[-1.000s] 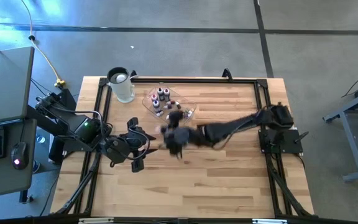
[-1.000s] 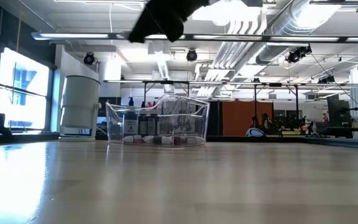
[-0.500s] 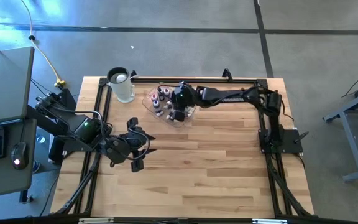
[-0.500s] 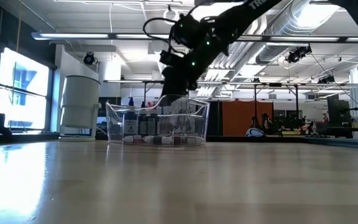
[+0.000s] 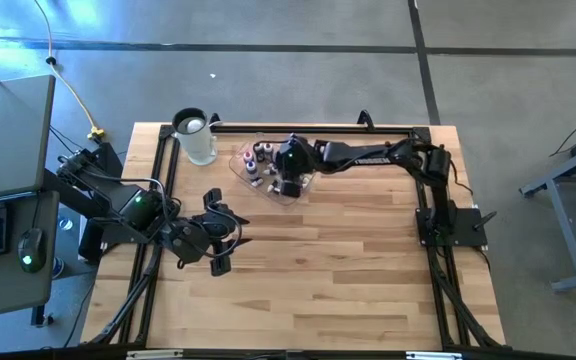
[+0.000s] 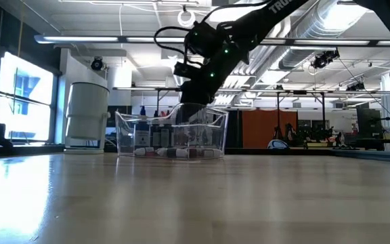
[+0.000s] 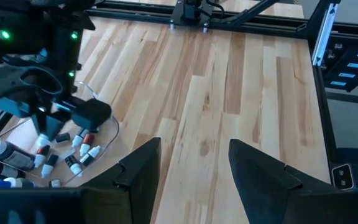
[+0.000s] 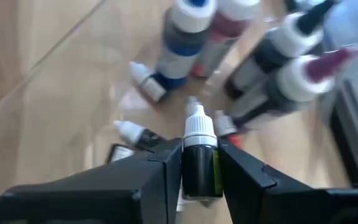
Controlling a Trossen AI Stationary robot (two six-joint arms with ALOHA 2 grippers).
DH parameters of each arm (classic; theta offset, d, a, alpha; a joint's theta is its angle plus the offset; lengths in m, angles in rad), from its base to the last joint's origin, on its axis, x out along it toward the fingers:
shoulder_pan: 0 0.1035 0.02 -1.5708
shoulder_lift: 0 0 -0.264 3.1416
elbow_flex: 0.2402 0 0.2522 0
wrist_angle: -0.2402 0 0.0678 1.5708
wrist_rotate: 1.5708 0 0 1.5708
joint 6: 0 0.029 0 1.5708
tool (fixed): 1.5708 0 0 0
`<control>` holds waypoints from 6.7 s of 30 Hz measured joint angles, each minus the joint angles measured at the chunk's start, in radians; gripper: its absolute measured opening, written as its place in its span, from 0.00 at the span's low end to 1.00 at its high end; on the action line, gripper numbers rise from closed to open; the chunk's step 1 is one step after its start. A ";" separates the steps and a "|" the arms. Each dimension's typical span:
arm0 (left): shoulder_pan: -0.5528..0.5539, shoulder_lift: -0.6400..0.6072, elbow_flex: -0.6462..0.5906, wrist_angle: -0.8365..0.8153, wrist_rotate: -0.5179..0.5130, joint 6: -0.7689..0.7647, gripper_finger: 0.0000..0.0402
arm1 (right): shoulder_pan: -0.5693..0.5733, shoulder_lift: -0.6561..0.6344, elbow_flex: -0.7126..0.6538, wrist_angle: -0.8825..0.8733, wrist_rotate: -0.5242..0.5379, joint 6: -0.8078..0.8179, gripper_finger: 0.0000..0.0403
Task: Pick & Place food coloring
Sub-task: Put the small green food coloring bottle into the bin, then return to Home Position
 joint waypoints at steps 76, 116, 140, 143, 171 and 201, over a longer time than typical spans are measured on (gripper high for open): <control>0.086 -1.300 -1.472 1.003 0.230 0.700 0.46 | 0.523 -1.982 -1.427 0.344 0.091 0.006 0.27; 0.112 -1.296 -1.476 0.986 0.230 0.632 0.46 | 0.523 -1.980 -1.448 0.321 0.092 0.131 0.27; 0.112 -1.296 -1.476 0.986 0.229 0.632 0.46 | 0.523 -1.980 -1.449 0.321 0.092 0.131 0.27; 0.112 -1.296 -1.476 0.986 0.229 0.632 0.46 | 0.523 -1.980 -1.449 0.321 0.092 0.131 0.27; 0.286 -1.300 -1.476 0.980 0.308 0.630 0.46 | 0.523 -1.980 -1.450 0.320 0.092 0.131 0.27; 0.295 -1.300 -1.476 0.980 0.307 0.632 0.46 | 0.523 -1.980 -1.450 0.319 0.092 0.131 0.27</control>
